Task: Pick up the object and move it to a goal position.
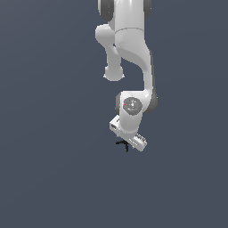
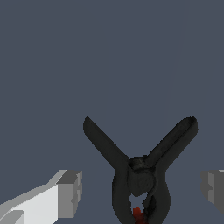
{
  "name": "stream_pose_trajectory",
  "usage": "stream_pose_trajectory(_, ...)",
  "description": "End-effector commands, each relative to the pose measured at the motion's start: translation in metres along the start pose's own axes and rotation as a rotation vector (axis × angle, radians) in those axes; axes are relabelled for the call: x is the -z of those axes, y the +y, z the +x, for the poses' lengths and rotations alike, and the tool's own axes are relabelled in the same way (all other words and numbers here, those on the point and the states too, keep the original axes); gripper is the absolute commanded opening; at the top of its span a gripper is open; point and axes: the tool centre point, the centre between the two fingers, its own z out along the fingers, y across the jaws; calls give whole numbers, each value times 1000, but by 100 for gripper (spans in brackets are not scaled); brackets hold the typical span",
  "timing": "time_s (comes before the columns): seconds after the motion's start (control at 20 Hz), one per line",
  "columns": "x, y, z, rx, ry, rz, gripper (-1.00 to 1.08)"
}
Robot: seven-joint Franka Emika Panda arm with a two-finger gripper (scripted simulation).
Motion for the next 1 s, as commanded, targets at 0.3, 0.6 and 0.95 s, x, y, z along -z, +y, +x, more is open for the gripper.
stream_pose_trajectory(0.3,-11,-1,1,-1,1,1,-100)
stream_pose_trajectory(0.6,-11,-1,1,-1,1,1,-100)
stream_pose_trajectory(0.95,-6,-1,4,-1,1,1,-100)
